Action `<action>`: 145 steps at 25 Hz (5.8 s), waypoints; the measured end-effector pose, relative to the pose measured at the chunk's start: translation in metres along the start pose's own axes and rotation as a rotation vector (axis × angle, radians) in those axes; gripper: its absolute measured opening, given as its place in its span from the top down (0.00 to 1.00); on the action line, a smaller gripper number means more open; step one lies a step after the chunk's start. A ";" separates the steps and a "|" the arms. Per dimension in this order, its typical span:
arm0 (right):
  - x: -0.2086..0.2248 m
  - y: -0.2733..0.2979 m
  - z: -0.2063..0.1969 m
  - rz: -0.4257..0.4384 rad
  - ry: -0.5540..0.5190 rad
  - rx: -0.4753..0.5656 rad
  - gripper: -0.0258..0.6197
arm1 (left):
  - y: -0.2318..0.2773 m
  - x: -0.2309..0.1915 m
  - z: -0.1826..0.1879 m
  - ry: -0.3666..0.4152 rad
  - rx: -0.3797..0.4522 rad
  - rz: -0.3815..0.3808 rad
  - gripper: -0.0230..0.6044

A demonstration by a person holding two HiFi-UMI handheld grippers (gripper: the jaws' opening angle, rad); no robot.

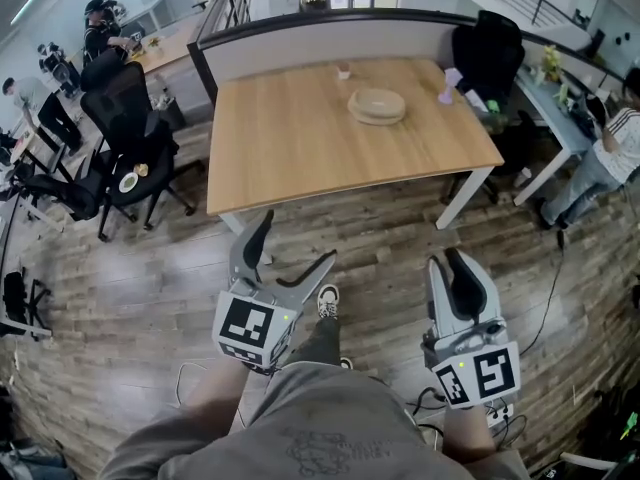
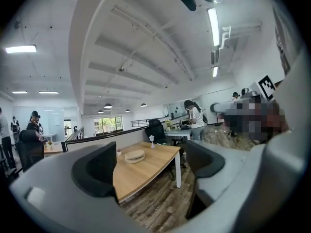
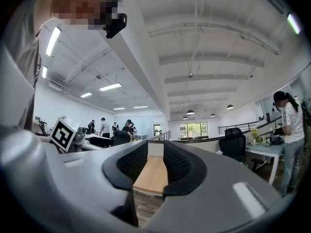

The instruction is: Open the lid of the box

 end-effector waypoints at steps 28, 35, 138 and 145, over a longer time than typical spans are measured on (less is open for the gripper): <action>0.125 0.314 -0.025 -0.024 -0.015 -0.146 0.83 | 0.269 -0.200 -0.015 -0.008 -0.074 -0.165 0.27; 0.127 0.357 -0.025 -0.004 -0.016 -0.135 0.83 | 0.298 -0.225 -0.019 -0.017 -0.079 -0.180 0.27; 0.269 0.677 -0.402 0.370 -0.650 -0.895 0.77 | 0.711 -0.283 -0.351 0.092 -0.376 -0.741 0.40; 0.275 0.671 -0.373 0.419 -0.484 -0.813 0.83 | 0.699 -0.280 -0.349 0.071 -0.403 -0.684 0.42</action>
Point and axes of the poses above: the fingertips, and each gripper's own axes: y forward along the fingers, x to its right, z out of its top, the point moved 4 cm from there along -y, backward along the fingers, and after that the axes turned 1 degree about -z, right-handed, at the moved point
